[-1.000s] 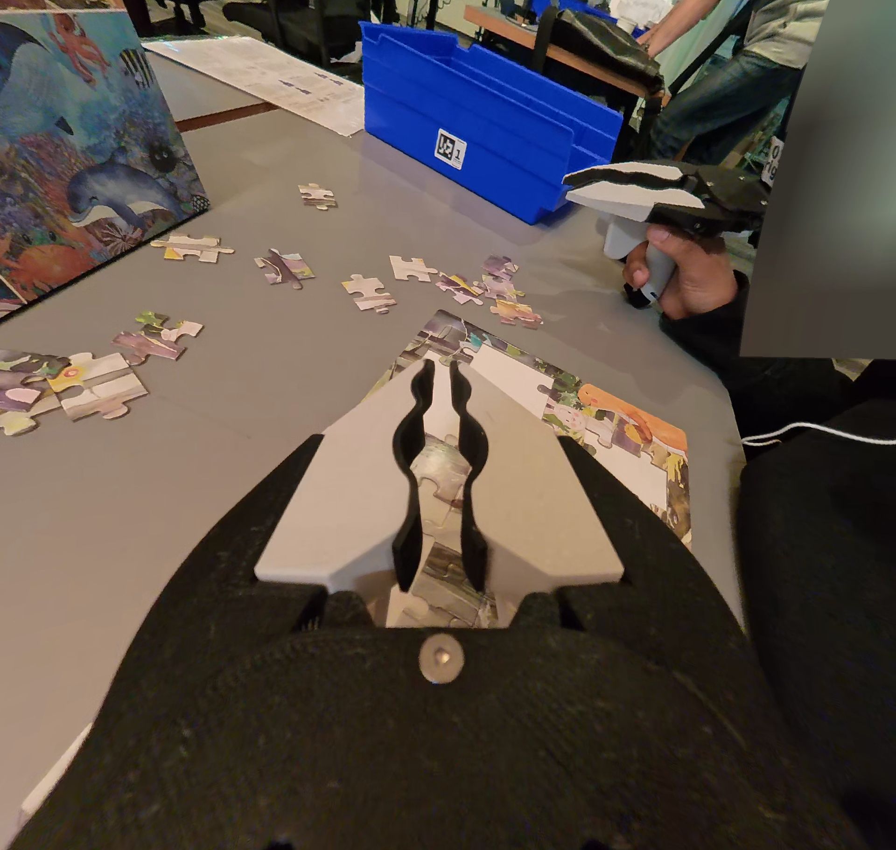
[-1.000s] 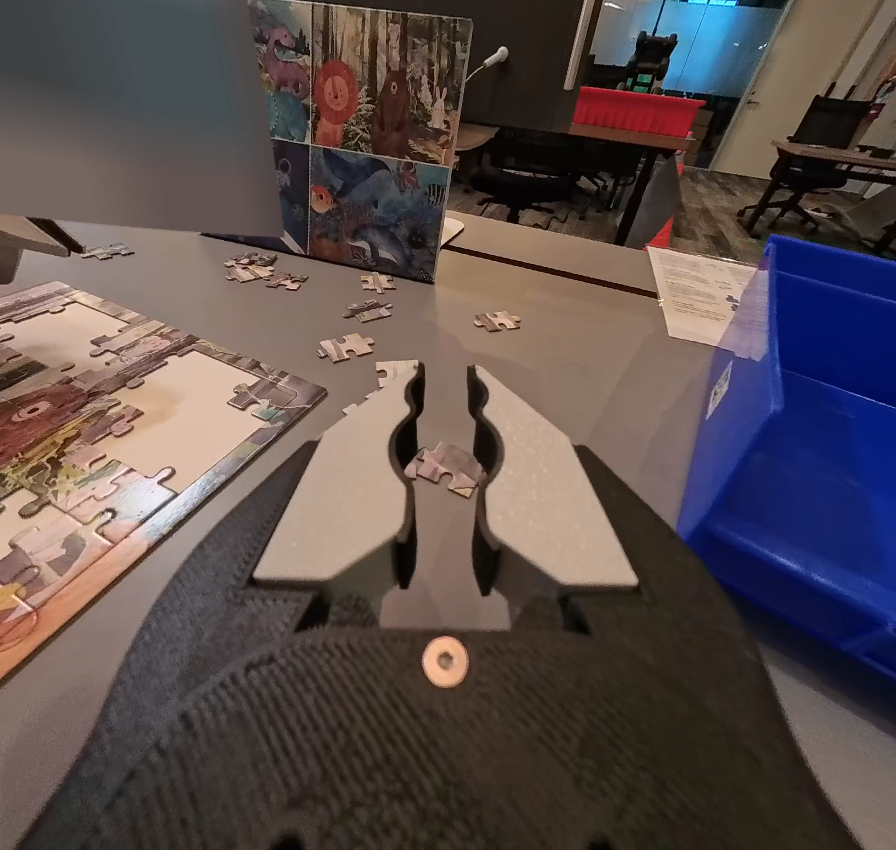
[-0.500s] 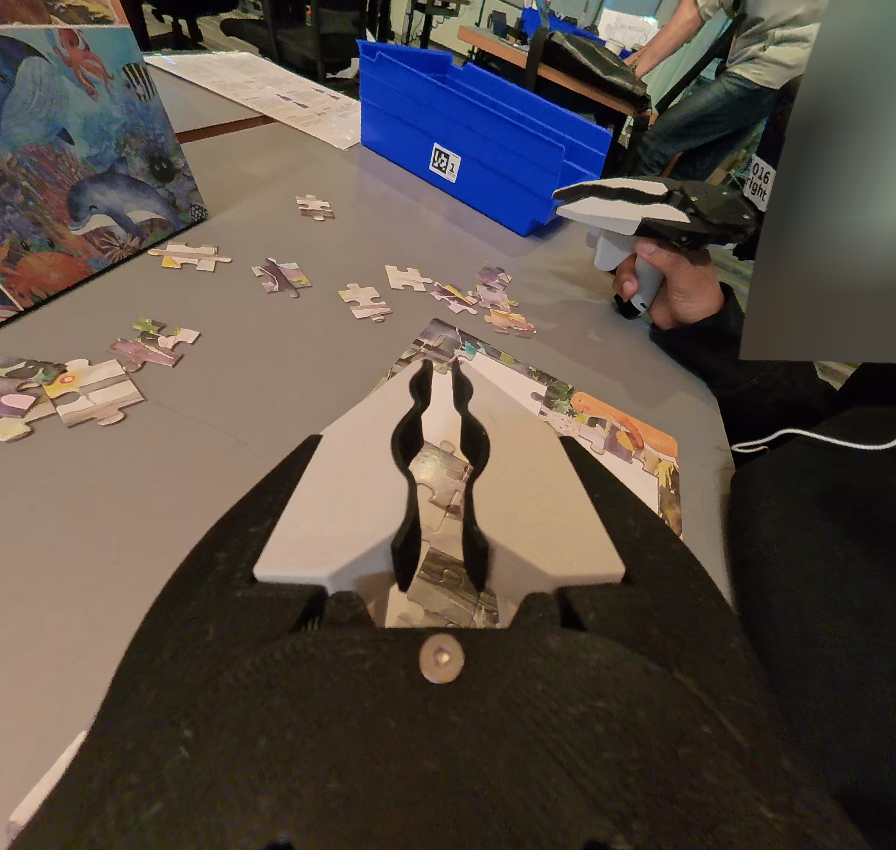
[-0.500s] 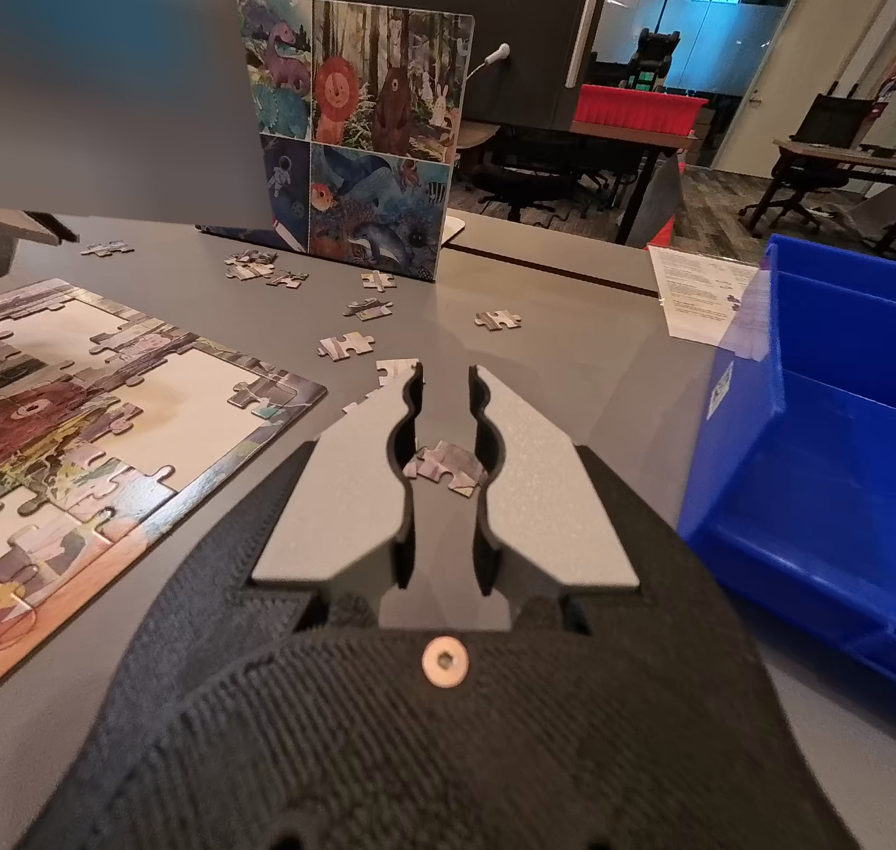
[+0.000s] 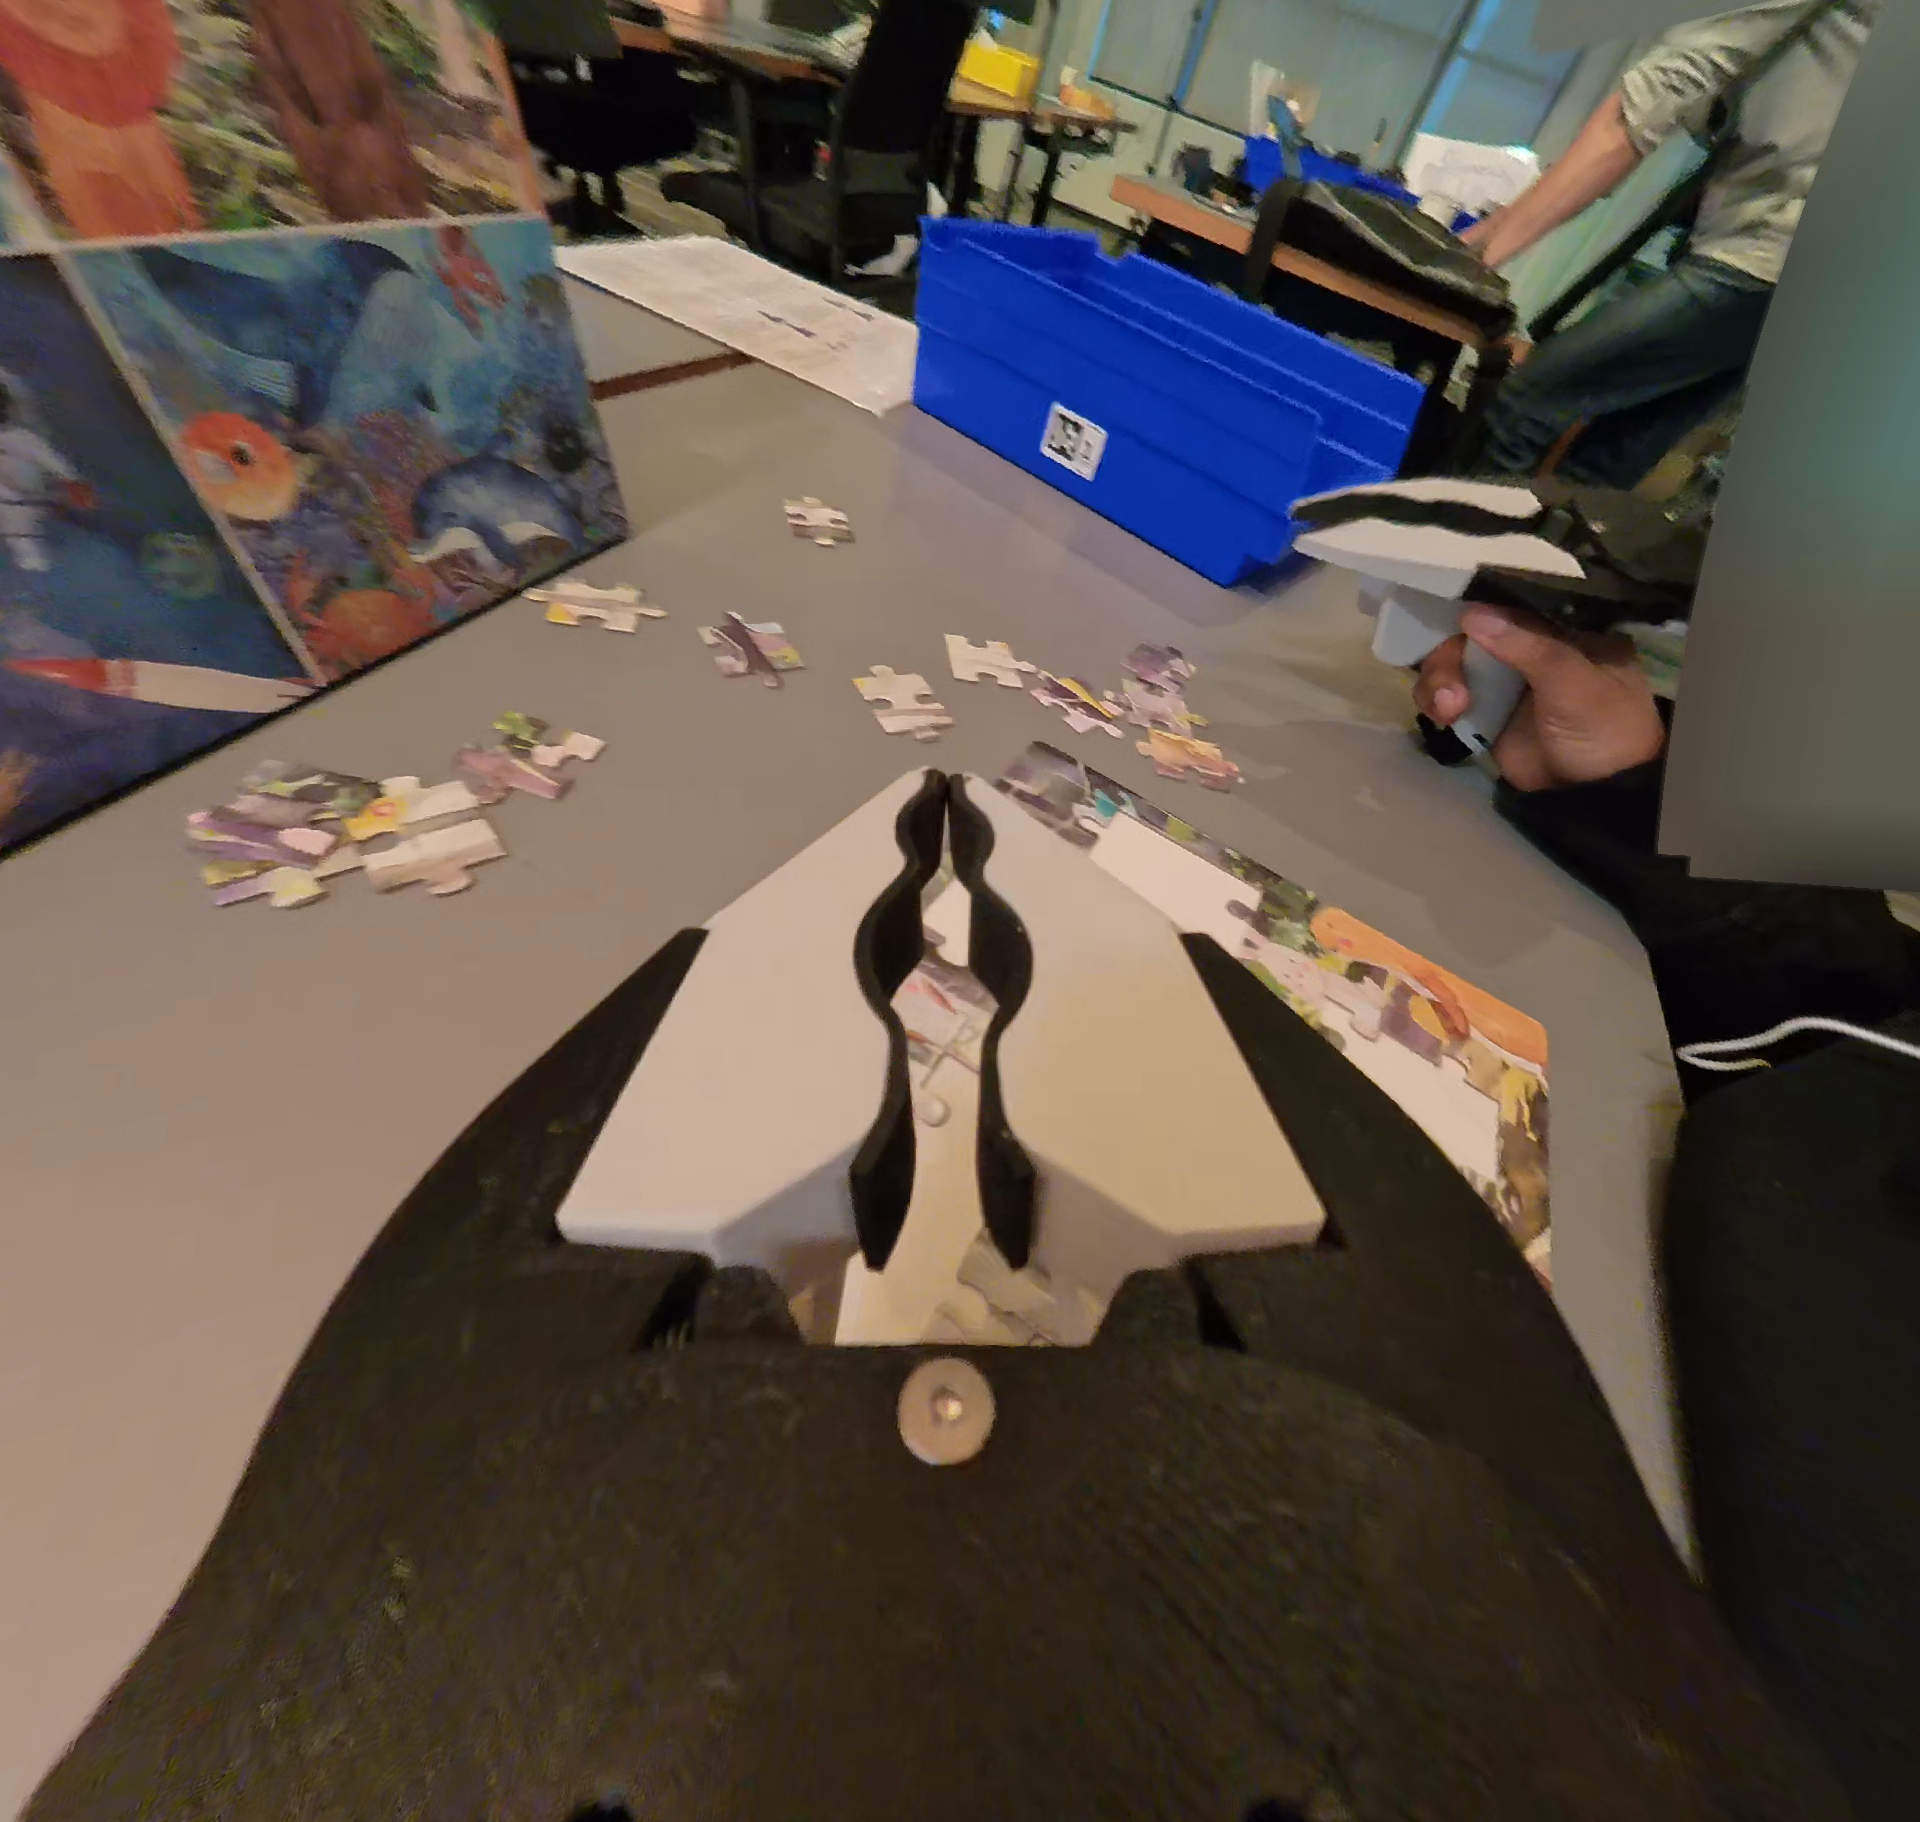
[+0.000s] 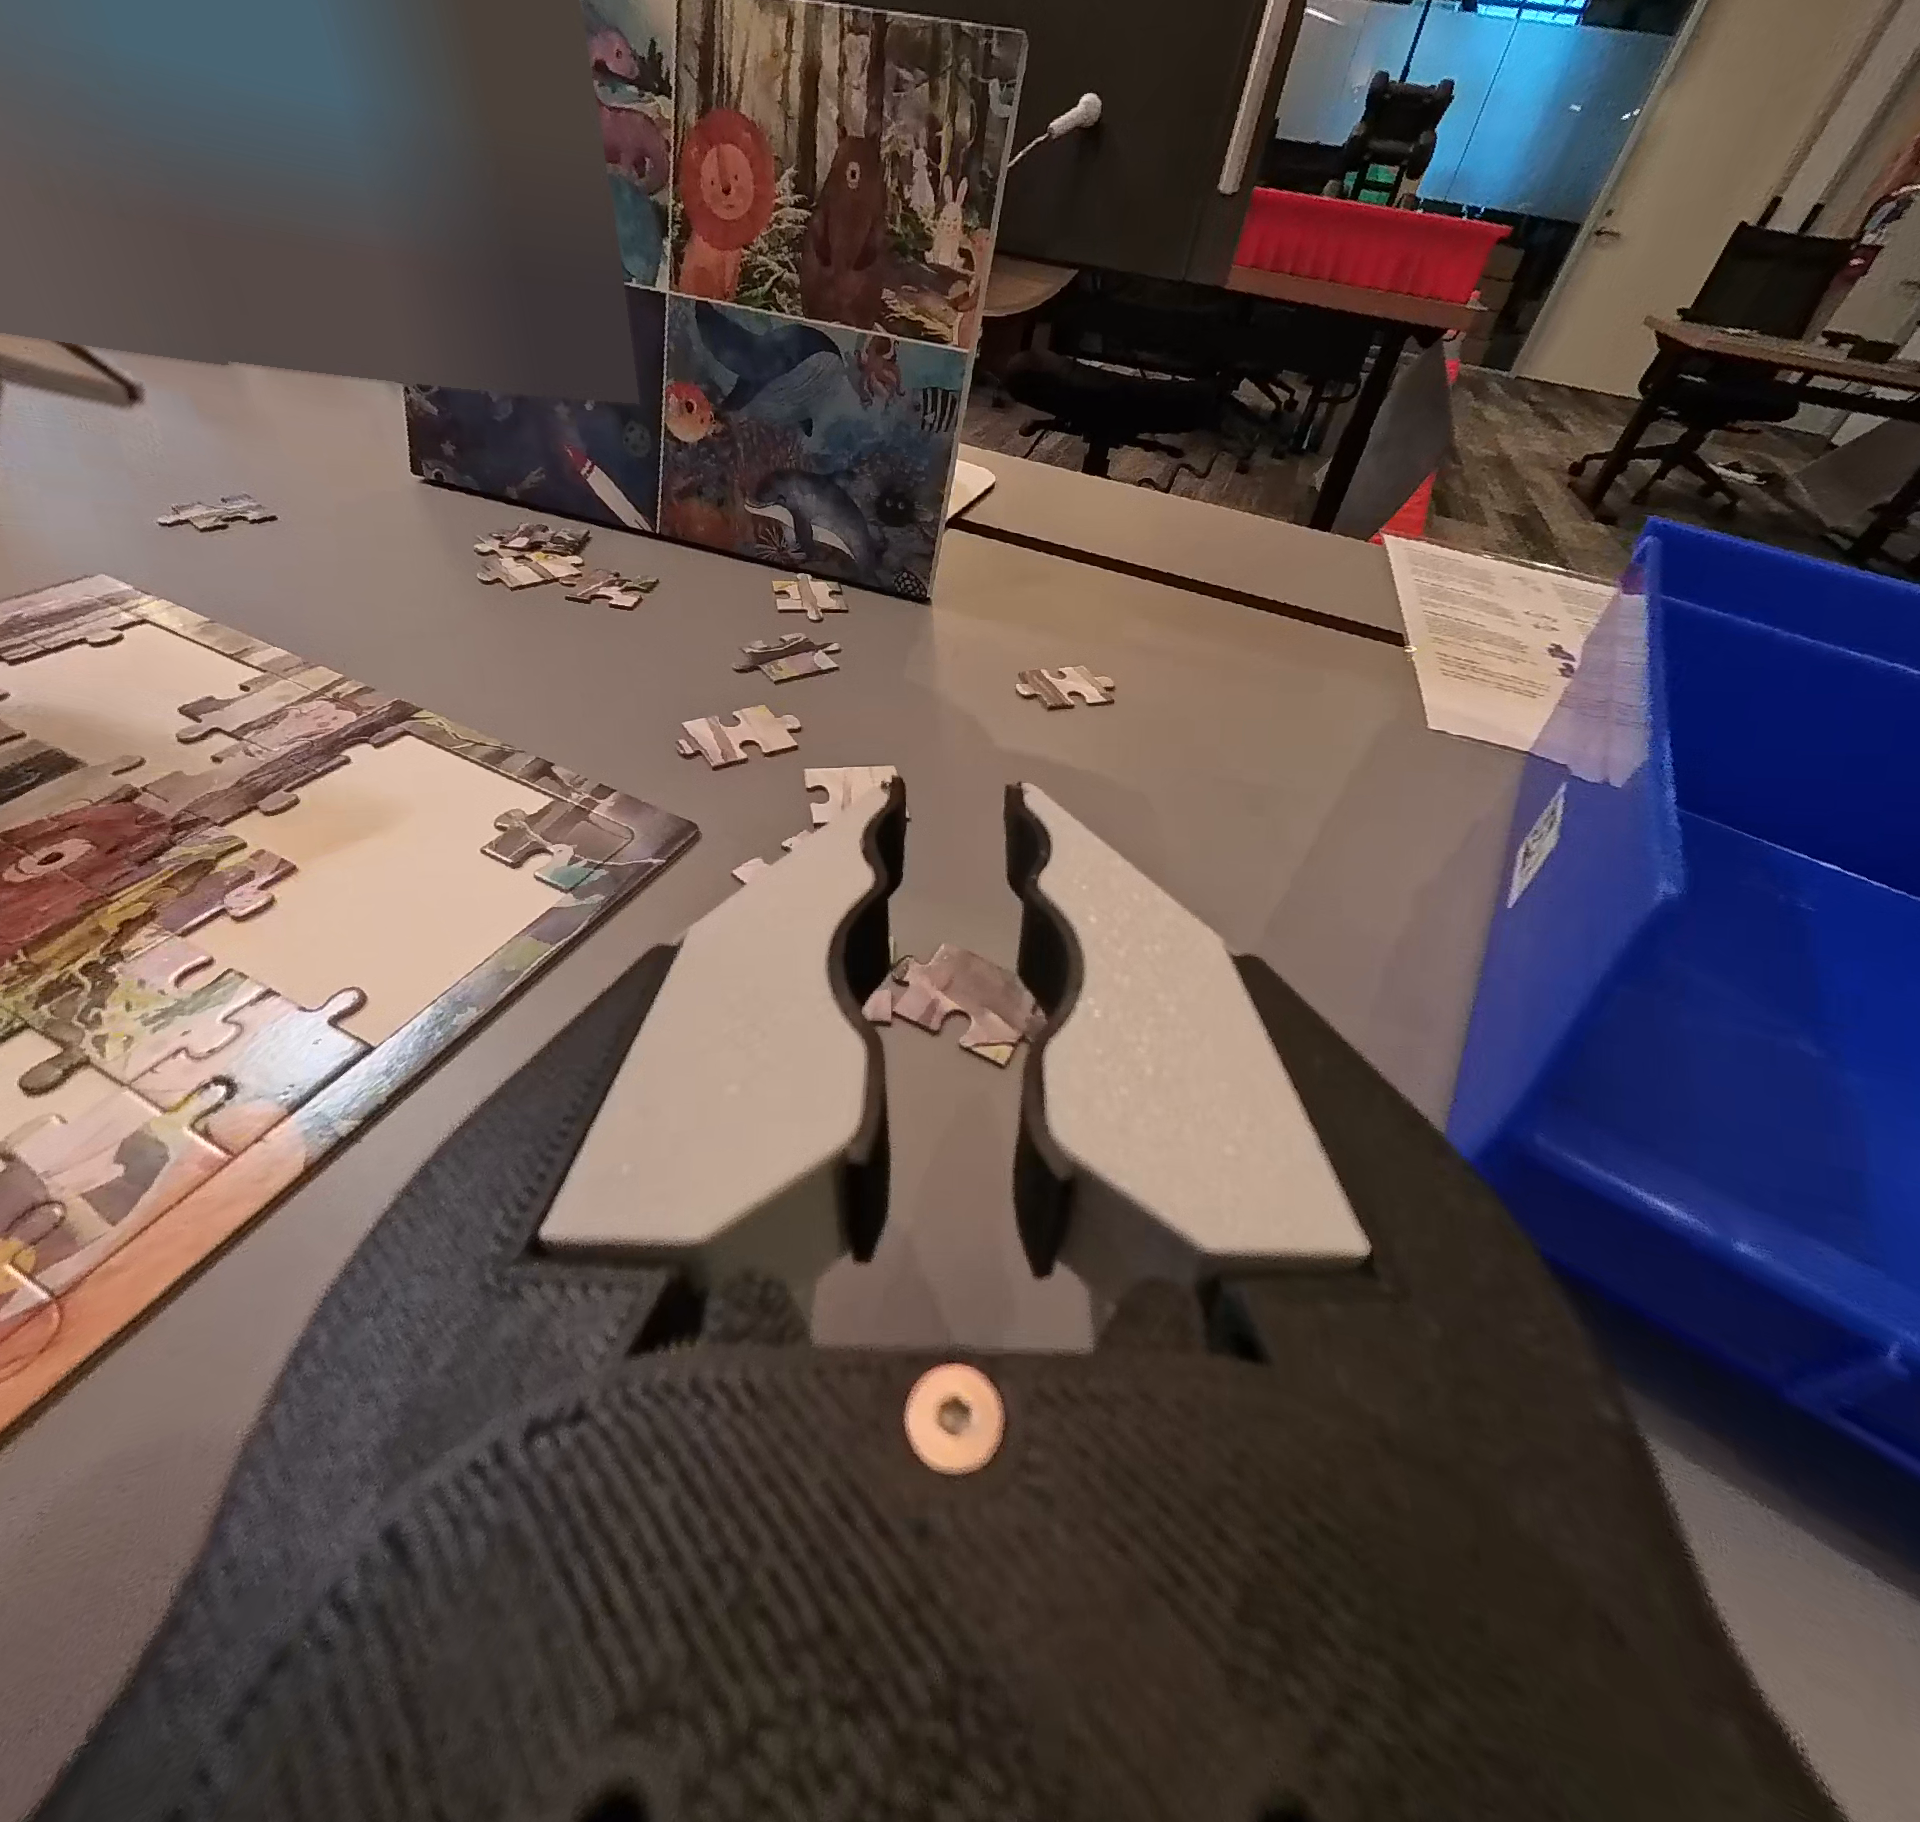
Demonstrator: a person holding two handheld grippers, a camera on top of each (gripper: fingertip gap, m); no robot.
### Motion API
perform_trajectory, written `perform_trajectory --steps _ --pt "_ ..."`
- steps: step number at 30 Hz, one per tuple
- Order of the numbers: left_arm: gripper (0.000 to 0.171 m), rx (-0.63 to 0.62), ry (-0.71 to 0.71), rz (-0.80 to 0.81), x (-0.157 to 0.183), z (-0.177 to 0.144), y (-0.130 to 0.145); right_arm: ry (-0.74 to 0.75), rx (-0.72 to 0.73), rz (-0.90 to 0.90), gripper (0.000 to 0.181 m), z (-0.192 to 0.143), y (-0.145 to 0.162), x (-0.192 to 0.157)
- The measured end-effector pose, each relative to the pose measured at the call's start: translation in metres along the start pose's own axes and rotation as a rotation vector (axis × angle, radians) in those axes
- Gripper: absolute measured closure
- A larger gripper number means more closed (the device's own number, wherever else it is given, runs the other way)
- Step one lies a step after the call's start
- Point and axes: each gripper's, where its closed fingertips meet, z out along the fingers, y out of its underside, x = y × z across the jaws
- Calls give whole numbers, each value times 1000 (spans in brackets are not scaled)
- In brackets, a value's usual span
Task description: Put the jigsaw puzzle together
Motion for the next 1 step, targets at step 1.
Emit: perform_trajectory --steps 1 --pt "171 14 -16 -3 -4 -3 -3 0 -1 -1 164 0 0 0"
